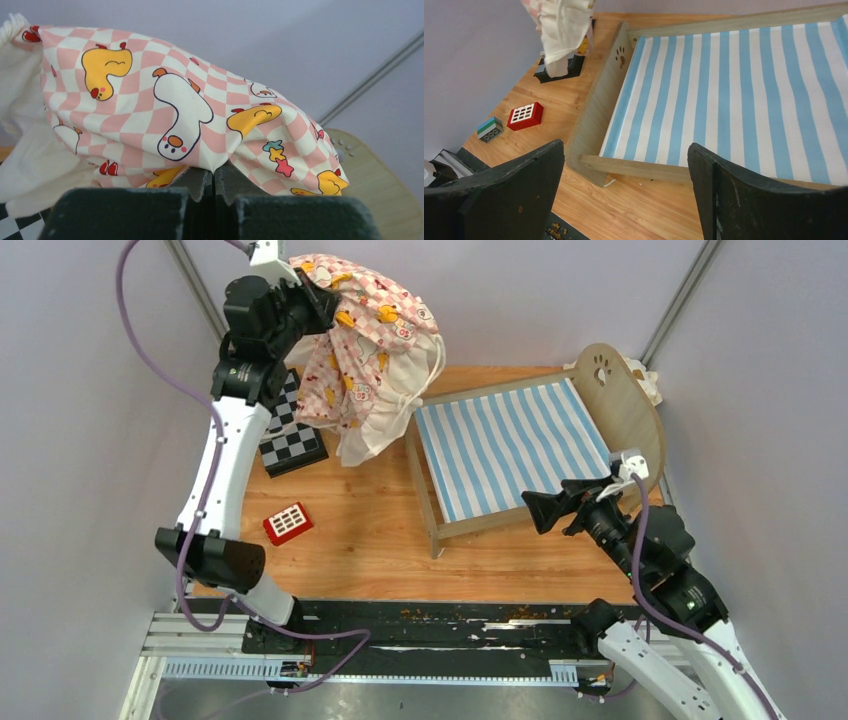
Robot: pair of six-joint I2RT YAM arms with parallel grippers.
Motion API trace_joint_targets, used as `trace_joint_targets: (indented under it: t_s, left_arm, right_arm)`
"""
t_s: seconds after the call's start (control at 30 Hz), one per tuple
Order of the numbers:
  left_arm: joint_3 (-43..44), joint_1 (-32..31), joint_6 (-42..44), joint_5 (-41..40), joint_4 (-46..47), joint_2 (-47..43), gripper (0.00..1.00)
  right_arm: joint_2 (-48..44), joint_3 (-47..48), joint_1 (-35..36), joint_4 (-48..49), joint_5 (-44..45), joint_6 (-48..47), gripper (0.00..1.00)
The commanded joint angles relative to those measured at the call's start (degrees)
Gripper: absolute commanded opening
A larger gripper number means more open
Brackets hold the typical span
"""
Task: Set up the pet bed
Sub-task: Place the mattress on the bed frame.
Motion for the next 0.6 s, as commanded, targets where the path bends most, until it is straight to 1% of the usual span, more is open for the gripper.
trace_joint_targets:
  t_s: [0.0, 0.1, 0.2, 0.33, 0.43, 0.57]
  left_arm:
    - [3.25, 0.03, 3.03, 9.55, -5.06, -6.34, 0.00]
    - [3.44, -1.23, 3.33, 14.23, -6.82, -9.00, 0.00]
    - [3.67, -3.91, 4.85, 16.03, -9.77, -10.32, 0.00]
    - [4.86, -8.28, 5.33, 17.45, -12.24, -9.98, 0.00]
    - [6.88, -12.77, 6.60, 17.80, -14.47, -8.12, 0.00]
    - [10.79, -20.50, 8.29, 16.58, -17.60, -3.66, 0.00]
  right_arm:
    - [-2.38, 4.14, 0.26, -4.41, 1.78, -2.77, 0.93]
    - [-3.44, 6.26, 0.24, -6.98, 3.02, -4.52, 0.93]
    - [-4.38, 8.40, 0.28, -9.79, 4.41, -5.48, 0.93]
    - [-5.63, 10.26, 0.29, -11.93, 5.78, -5.83, 0.94]
    - [-6.55, 11.01, 0.25, -13.42, 6.48, -5.93, 0.94]
    - [-8.15, 11.25, 0.25, -15.00, 8.05, -5.91, 0.94]
